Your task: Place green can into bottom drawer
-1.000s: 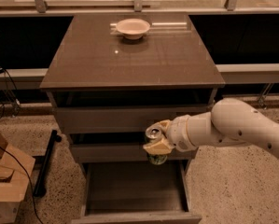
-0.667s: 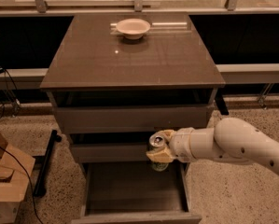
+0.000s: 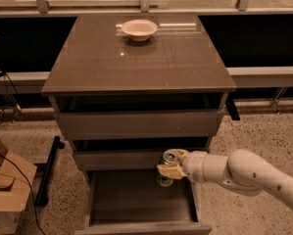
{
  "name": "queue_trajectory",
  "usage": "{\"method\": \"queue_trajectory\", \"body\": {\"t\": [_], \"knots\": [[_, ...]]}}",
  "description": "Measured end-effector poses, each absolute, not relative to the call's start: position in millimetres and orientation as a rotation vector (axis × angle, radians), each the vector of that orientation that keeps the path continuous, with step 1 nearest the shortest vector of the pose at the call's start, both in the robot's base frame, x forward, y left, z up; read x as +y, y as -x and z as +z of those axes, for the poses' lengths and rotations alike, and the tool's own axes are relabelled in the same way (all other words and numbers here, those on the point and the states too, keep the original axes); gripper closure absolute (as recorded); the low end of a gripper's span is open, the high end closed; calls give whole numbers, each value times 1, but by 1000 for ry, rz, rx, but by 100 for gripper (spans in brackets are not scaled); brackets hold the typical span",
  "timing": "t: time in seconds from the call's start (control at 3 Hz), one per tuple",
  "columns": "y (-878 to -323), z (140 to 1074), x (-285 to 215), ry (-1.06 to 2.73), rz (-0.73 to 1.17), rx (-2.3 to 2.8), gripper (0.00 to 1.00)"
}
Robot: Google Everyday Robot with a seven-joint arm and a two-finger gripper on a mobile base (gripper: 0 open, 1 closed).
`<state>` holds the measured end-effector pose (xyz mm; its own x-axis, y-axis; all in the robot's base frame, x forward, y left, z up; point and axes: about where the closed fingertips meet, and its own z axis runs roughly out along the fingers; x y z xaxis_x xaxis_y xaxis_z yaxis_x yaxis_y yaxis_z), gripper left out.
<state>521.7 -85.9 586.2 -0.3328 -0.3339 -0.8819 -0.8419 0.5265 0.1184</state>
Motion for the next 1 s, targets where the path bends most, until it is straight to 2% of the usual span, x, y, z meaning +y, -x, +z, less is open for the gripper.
{"method": "queue_trajectory", "body": {"t": [0.33,1.0], "knots": [[-518,567,-80,942,781,1908,100],[-530,510,-53,867,718,1828,100]]}}
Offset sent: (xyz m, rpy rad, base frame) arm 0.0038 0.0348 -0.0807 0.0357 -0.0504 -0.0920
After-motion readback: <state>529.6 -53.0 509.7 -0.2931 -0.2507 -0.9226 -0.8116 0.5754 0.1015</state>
